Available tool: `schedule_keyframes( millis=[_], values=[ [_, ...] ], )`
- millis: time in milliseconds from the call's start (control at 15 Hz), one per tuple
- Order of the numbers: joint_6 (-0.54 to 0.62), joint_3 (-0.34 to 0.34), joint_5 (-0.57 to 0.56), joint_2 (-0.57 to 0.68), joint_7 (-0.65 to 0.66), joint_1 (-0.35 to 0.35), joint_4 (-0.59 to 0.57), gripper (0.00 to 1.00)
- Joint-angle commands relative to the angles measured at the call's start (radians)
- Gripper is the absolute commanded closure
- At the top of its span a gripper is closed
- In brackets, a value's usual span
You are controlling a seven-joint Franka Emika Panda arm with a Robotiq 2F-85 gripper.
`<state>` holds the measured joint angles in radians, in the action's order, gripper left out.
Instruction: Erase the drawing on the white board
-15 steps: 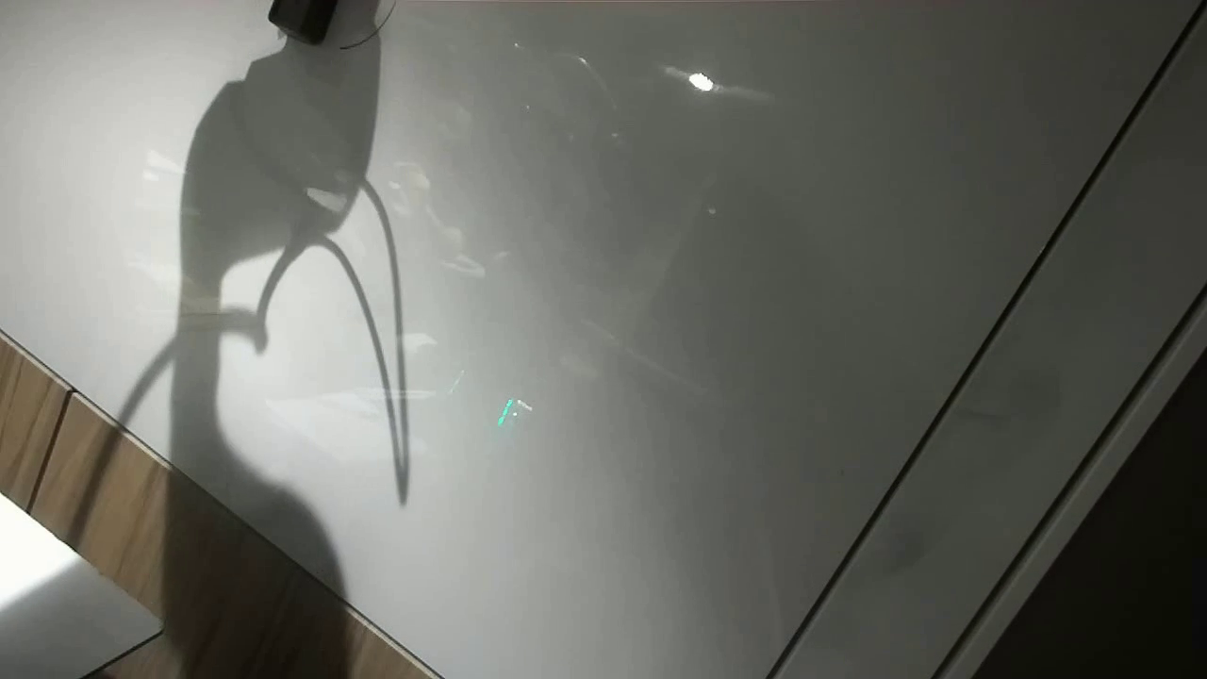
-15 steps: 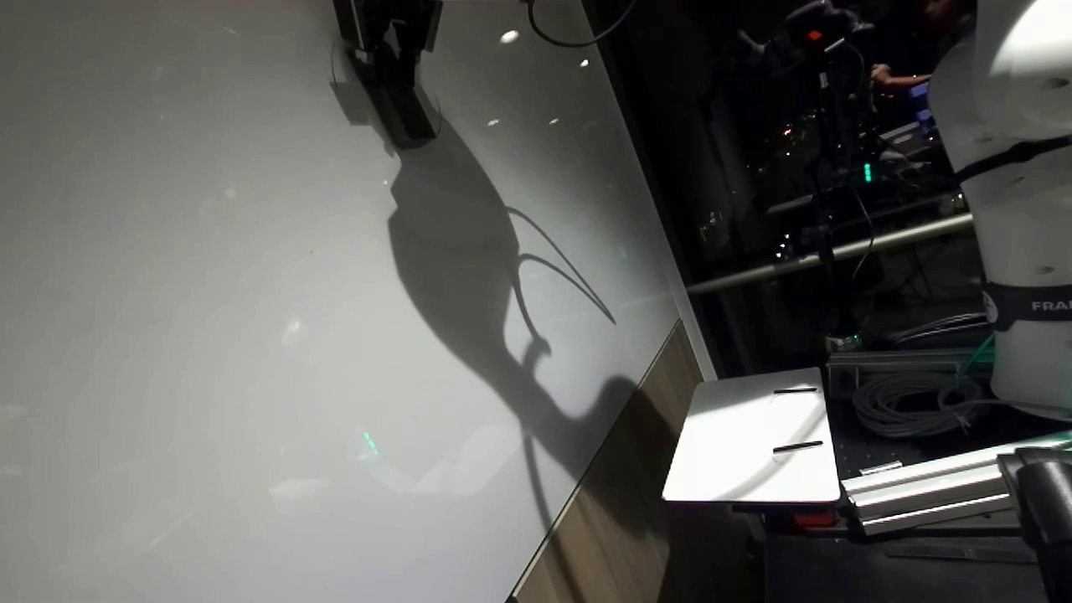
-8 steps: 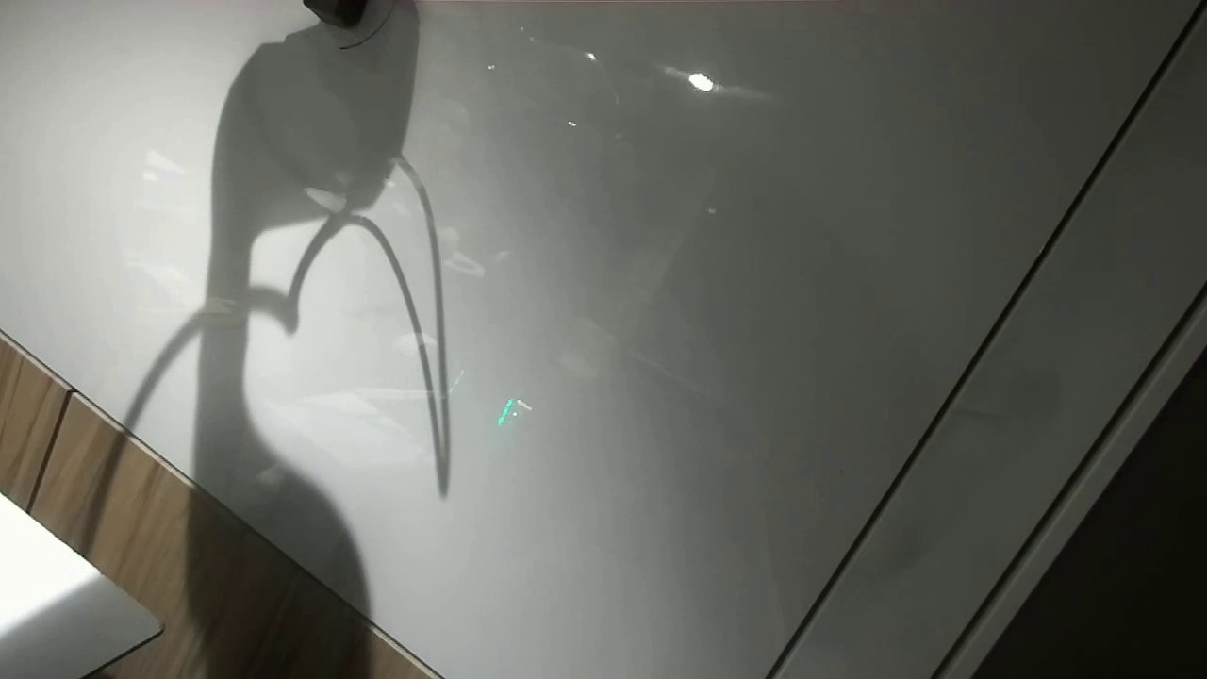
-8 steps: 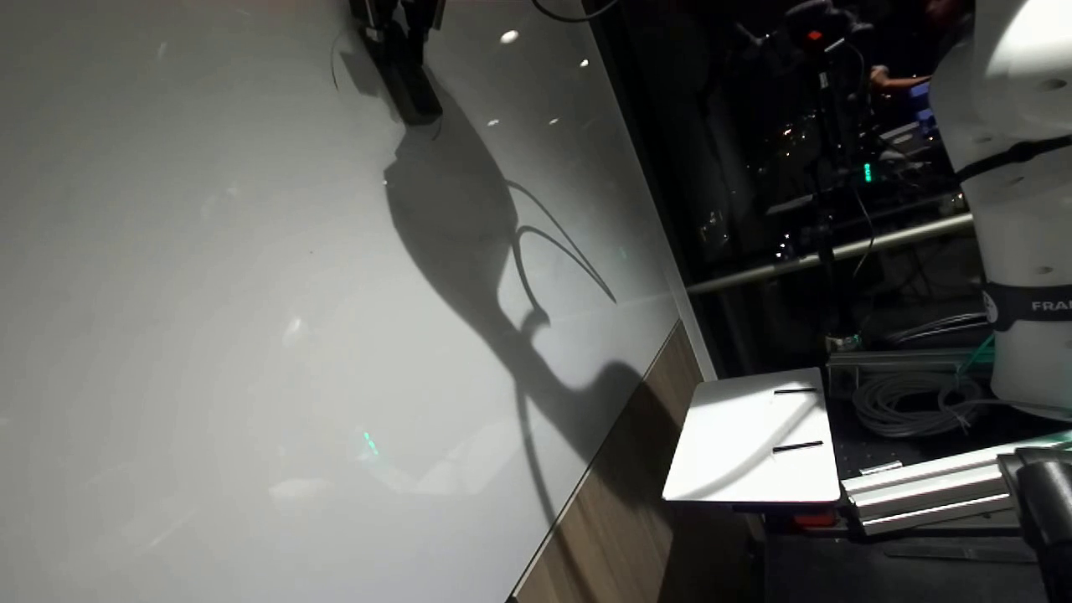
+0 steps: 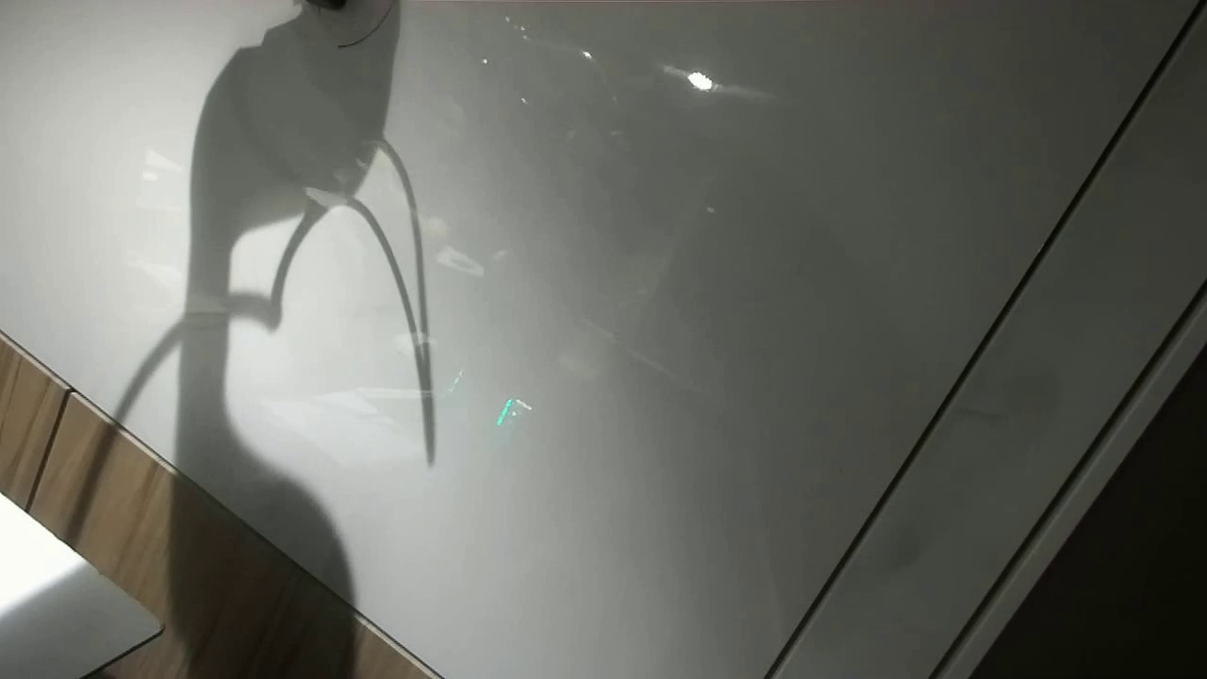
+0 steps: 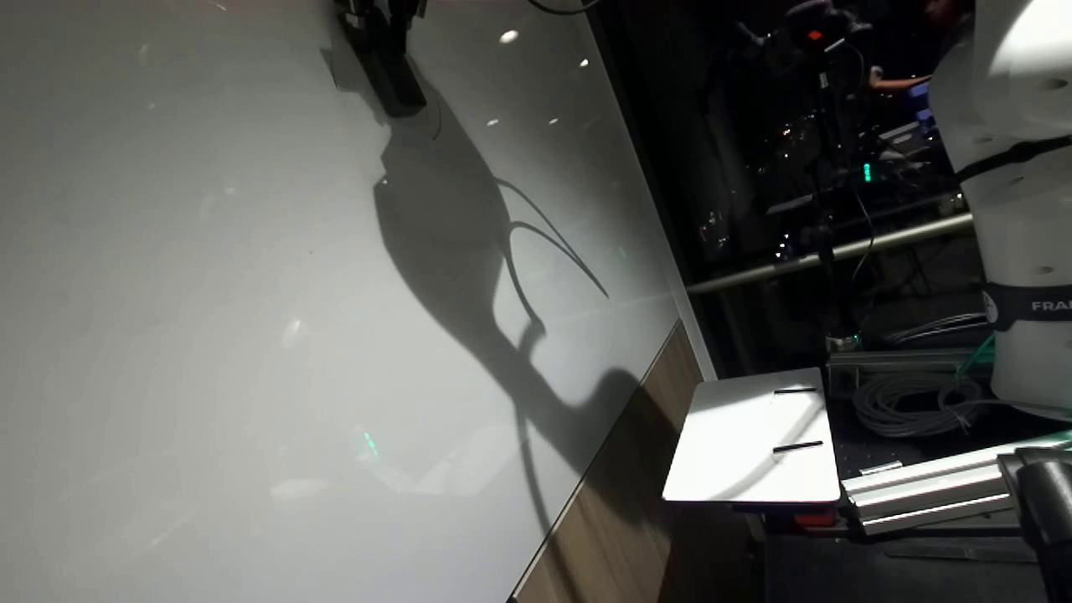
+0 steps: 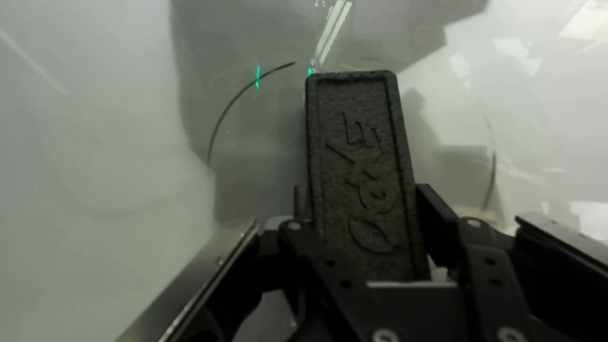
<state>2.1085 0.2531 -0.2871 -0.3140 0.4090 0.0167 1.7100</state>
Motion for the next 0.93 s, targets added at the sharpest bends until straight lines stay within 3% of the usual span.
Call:
schedule_keyframes(
  millis=[0, 333, 867],
  values=[
    [0.047, 0.058, -0.046, 0.01, 0.053, 0.023, -0.016, 0.7],
    [0.098, 0.115, -0.085, 0.028, 0.096, 0.036, 0.019, 0.7],
    [0.153, 0.098, -0.154, 0.074, 0.114, 0.019, 0.039, 0.7]
  ],
)
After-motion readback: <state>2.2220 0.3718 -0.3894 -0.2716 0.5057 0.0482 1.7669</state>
